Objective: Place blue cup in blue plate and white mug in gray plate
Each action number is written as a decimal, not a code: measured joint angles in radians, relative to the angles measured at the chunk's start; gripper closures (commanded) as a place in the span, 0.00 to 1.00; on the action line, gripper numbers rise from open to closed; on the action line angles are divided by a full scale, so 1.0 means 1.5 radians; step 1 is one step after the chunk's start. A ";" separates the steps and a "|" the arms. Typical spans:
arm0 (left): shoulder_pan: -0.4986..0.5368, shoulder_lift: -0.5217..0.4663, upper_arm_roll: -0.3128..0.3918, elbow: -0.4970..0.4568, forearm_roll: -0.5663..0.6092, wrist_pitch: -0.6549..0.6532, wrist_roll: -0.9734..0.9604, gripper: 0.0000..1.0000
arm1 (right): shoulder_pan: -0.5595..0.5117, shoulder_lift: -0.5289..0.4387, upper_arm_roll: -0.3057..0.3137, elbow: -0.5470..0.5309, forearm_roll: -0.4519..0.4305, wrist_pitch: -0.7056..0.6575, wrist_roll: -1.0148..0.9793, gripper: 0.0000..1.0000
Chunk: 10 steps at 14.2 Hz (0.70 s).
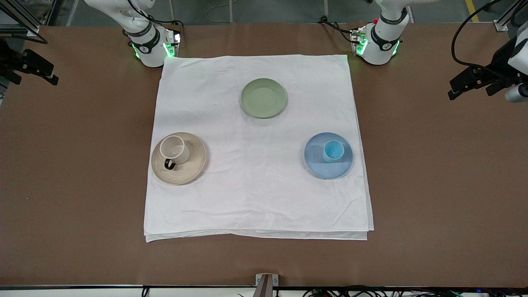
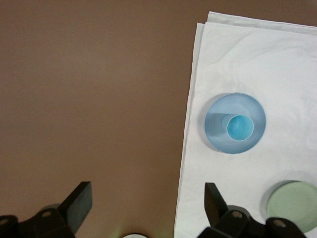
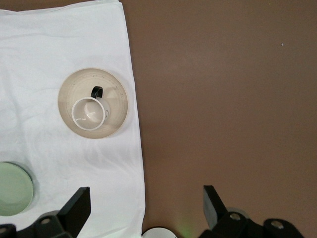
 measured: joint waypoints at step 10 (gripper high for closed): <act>-0.001 0.000 0.000 0.000 0.000 0.000 0.000 0.00 | -0.008 0.004 -0.001 0.000 0.000 -0.012 -0.018 0.00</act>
